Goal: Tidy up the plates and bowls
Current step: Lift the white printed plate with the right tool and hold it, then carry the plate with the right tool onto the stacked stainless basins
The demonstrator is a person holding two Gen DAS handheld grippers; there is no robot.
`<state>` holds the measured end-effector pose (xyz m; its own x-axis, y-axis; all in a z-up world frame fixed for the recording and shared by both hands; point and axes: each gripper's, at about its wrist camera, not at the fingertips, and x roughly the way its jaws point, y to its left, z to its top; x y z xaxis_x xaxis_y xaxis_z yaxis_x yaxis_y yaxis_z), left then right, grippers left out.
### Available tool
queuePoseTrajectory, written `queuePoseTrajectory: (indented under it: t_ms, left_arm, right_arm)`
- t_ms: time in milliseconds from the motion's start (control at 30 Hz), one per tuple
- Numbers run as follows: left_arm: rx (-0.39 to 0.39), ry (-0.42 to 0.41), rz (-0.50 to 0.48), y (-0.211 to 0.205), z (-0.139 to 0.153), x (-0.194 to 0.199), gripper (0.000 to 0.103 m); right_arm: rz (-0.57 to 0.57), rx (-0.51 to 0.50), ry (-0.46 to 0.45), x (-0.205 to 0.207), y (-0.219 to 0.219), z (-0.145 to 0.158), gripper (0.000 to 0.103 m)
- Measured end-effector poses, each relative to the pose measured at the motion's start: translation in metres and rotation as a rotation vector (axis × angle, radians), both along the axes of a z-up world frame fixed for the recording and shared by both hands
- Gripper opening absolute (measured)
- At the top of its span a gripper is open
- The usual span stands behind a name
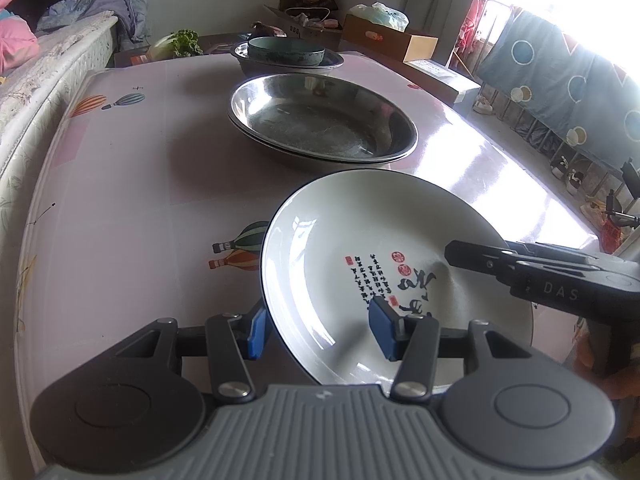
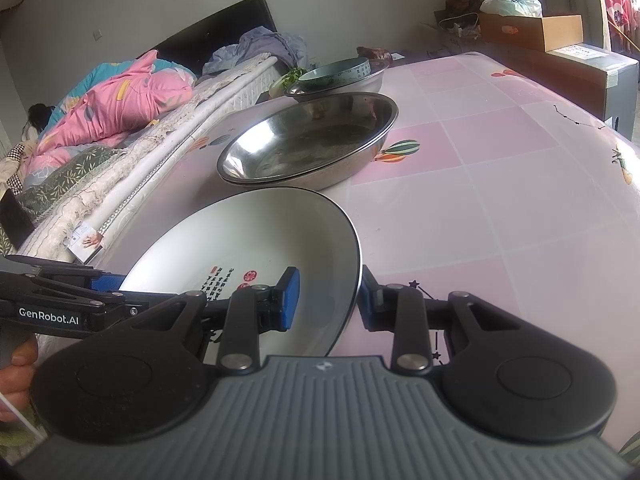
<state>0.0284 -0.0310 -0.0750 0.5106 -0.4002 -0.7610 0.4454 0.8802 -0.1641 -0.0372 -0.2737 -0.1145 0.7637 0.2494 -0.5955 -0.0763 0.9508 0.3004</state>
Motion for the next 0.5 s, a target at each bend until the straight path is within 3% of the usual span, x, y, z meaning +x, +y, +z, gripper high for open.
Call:
queuePoseTrajectory:
  t_ms: [300, 500]
  left_arm:
    - [0.043, -0.053, -0.002, -0.01, -0.002, -0.001, 0.055]
    - [0.048, -0.057, 0.009, -0.011, -0.002, -0.001, 0.057]
  right_arm:
    - [0.004, -0.045, -0.011, 0.0, 0.005, 0.0, 0.03]
    - [0.014, -0.109, -0.023, 0.0, 0.015, 0.001, 0.036]
